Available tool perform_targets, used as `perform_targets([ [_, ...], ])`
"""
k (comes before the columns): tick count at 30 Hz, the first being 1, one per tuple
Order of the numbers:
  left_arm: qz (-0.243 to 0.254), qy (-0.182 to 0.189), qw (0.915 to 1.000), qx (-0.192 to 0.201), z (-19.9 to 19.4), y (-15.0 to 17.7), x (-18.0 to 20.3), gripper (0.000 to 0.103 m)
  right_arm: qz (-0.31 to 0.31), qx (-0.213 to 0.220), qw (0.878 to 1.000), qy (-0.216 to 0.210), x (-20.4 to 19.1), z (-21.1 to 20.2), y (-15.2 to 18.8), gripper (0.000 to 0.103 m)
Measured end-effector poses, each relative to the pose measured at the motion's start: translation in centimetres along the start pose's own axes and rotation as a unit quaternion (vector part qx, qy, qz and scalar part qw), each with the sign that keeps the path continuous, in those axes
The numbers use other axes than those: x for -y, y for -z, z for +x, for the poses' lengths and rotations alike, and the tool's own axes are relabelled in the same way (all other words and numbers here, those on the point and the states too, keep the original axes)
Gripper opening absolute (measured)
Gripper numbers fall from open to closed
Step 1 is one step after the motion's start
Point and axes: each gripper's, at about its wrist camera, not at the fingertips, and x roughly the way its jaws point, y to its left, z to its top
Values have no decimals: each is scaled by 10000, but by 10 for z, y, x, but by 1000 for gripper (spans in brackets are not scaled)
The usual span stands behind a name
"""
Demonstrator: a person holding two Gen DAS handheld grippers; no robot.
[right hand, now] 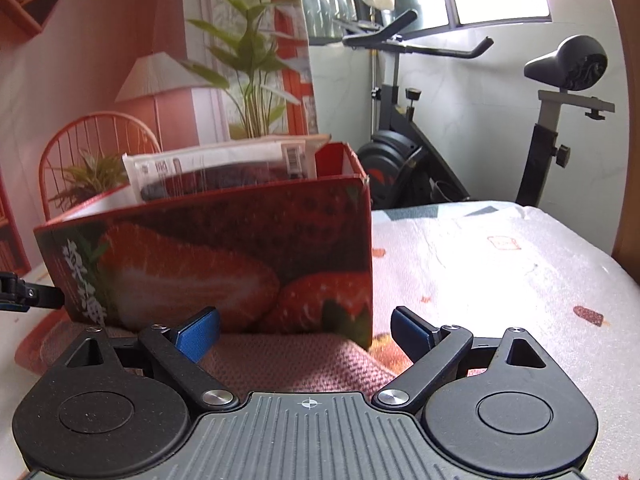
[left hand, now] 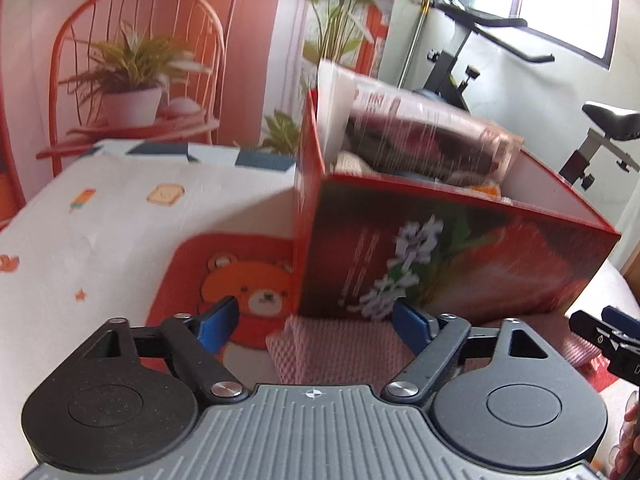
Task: Organize soft objects
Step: 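Move both grippers down to the pink knit towel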
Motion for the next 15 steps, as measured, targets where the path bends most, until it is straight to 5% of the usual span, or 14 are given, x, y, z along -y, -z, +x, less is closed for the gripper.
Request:
perform_targets([
  [4,120,182,9994,-255,12,10,0,52,32,-137,9999,-5,1,4,4,86],
  [15,145,159,9992,-343,27,20,2,52,-200,-608,9979,-112,-10,21,7,85],
])
